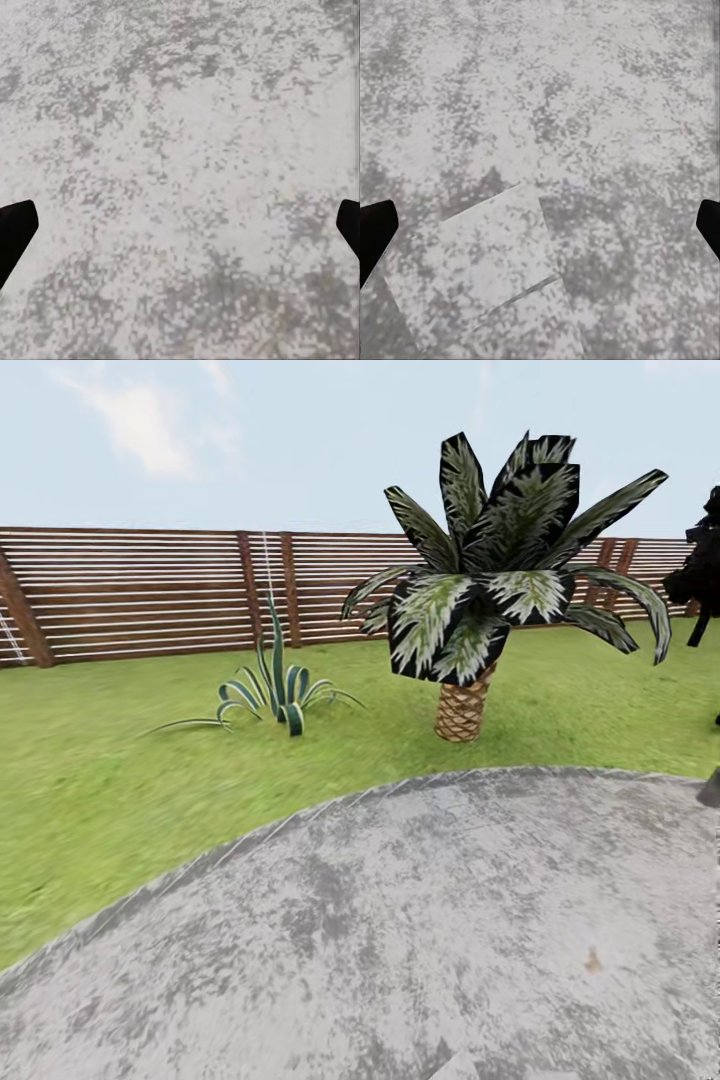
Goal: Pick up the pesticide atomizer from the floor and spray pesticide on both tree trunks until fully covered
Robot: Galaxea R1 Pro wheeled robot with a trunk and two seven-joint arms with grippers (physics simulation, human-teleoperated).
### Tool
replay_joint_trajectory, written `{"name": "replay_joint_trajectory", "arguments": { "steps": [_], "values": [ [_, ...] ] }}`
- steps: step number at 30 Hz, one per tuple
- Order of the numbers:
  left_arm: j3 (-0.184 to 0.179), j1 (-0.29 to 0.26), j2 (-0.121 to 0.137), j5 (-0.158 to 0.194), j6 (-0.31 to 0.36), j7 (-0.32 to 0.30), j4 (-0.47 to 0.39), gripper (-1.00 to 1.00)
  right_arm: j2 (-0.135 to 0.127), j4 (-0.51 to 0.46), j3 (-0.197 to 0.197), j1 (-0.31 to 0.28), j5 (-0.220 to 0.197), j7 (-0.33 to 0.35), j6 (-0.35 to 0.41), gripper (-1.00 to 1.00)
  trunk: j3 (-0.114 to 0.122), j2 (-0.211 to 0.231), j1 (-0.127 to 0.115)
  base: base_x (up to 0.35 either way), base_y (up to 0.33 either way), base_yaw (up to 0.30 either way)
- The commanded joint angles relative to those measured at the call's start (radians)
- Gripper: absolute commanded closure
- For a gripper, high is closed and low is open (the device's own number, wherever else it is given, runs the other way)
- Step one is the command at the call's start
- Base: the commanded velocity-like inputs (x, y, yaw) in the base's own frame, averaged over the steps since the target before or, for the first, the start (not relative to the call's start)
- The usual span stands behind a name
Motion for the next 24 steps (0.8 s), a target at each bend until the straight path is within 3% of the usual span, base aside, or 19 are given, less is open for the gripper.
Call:
{"name": "replay_joint_trajectory", "arguments": {
  "steps": [1, 24],
  "values": [
    [0.000, 0.000, 0.000, 0.003, -0.003, -0.001, 0.001, -1.00, 0.000, 0.001, 0.000, -0.001, 0.001, 0.000, -0.003, -1.00, -0.001, 0.000, 0.000, 0.306, 0.201, -0.287],
    [0.000, 0.000, 0.000, 0.003, -0.003, -0.001, 0.001, -1.00, 0.000, 0.001, 0.000, -0.001, 0.001, 0.000, -0.003, -1.00, -0.001, 0.000, 0.000, 0.295, 0.221, -0.287]
  ]
}}
